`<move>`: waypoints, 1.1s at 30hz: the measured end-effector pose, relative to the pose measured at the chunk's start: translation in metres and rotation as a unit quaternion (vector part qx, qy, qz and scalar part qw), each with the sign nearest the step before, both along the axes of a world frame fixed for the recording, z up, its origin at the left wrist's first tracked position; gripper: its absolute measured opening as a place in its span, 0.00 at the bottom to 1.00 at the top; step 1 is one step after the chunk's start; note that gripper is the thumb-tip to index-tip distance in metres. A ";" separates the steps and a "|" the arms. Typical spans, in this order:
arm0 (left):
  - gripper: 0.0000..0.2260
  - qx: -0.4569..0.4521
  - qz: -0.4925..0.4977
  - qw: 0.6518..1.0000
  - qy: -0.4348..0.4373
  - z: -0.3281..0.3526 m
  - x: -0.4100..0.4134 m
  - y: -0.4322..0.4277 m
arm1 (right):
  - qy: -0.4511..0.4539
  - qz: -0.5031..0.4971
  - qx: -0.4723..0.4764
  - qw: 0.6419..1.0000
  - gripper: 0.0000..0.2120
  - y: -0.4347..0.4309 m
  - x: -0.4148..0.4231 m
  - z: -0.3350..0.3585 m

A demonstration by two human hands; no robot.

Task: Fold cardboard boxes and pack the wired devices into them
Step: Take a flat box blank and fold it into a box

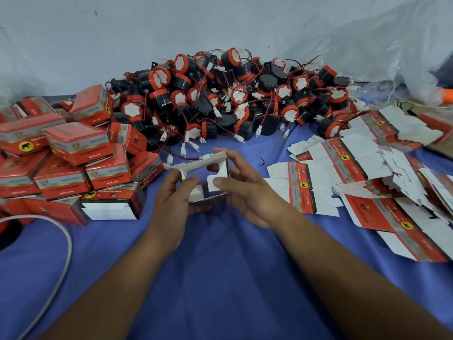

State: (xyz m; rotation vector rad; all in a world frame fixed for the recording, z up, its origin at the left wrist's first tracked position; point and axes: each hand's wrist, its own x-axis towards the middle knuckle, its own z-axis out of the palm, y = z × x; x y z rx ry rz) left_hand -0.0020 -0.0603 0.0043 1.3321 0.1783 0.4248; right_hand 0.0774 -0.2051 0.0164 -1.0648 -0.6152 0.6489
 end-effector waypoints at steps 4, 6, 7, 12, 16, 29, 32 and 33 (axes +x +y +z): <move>0.17 -0.024 -0.082 0.996 -0.002 0.006 -0.003 -0.002 | 0.035 -0.058 0.009 0.998 0.22 0.000 0.004 -0.003; 0.20 0.022 -0.088 0.995 -0.032 0.008 -0.006 -0.003 | 0.036 -0.089 0.016 0.995 0.19 0.000 0.005 -0.002; 0.22 0.092 -0.072 0.992 -0.048 0.006 -0.006 -0.003 | 0.032 -0.098 0.016 0.995 0.19 -0.001 0.006 -0.001; 0.36 0.499 -0.016 0.853 -0.155 0.005 -0.011 -0.003 | 0.032 -0.061 -0.022 0.997 0.19 -0.008 0.004 0.007; 0.38 0.574 -0.023 0.788 -0.220 0.006 -0.010 -0.009 | 0.005 -0.024 -0.033 0.999 0.15 -0.011 0.000 0.011; 0.29 0.676 0.129 0.703 -0.181 0.014 -0.009 -0.007 | 0.108 -0.091 -0.010 0.990 0.20 0.003 -0.008 0.023; 0.32 0.685 0.142 0.705 -0.119 0.018 -0.009 -0.009 | 0.059 -0.077 -0.040 0.994 0.23 0.006 -0.016 0.020; 0.33 0.684 0.142 0.708 -0.102 0.020 -0.010 -0.009 | 0.044 -0.070 -0.038 0.996 0.23 0.007 -0.018 0.019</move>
